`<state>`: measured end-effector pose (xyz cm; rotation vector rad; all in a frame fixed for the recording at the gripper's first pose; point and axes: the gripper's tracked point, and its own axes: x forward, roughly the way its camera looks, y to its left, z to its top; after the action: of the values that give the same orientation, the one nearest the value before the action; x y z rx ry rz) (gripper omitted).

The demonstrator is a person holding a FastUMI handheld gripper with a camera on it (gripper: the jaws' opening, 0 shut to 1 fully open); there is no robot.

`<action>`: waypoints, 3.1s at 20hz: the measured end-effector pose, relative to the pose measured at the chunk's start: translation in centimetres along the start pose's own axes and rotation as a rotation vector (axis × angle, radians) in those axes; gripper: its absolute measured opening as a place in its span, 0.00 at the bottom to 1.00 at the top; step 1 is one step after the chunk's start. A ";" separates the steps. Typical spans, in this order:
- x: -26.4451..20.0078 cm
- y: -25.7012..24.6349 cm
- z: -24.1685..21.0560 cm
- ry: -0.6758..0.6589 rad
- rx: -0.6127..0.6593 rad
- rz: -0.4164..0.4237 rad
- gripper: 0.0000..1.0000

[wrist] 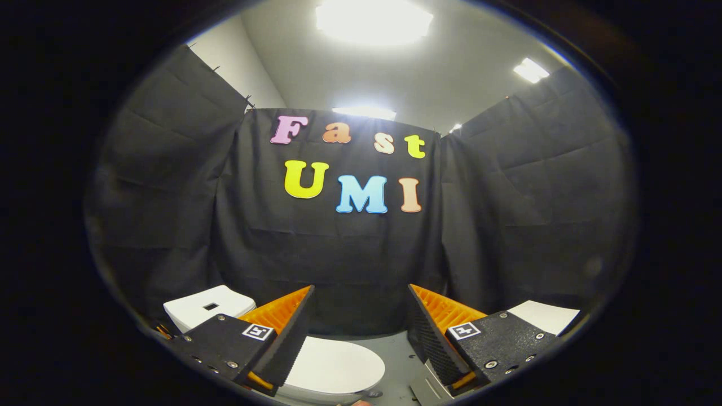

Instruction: Open the toilet lid.

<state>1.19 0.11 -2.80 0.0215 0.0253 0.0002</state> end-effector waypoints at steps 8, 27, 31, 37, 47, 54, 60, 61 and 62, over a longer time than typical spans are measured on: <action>2.1 1.8 -7.6 0.146 0.132 0.049 0.96; 1.3 0.7 -30.4 0.546 0.619 0.015 0.96; 0.7 0.2 -33.4 0.598 0.715 -0.026 0.95; -0.4 -1.5 -37.1 0.649 0.792 -0.097 0.95; -1.8 -6.2 -42.9 0.709 0.932 -0.213 0.94; 0.6 -6.1 -47.5 0.736 1.017 -0.194 0.78; 2.5 -5.3 -49.7 0.751 1.056 -0.137 0.70; 2.7 -5.1 -49.9 0.748 1.063 -0.130 0.65; 3.0 -4.9 -49.9 0.739 1.071 -0.116 0.63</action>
<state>2.96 -3.73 -52.90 1.0914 0.7646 -0.1222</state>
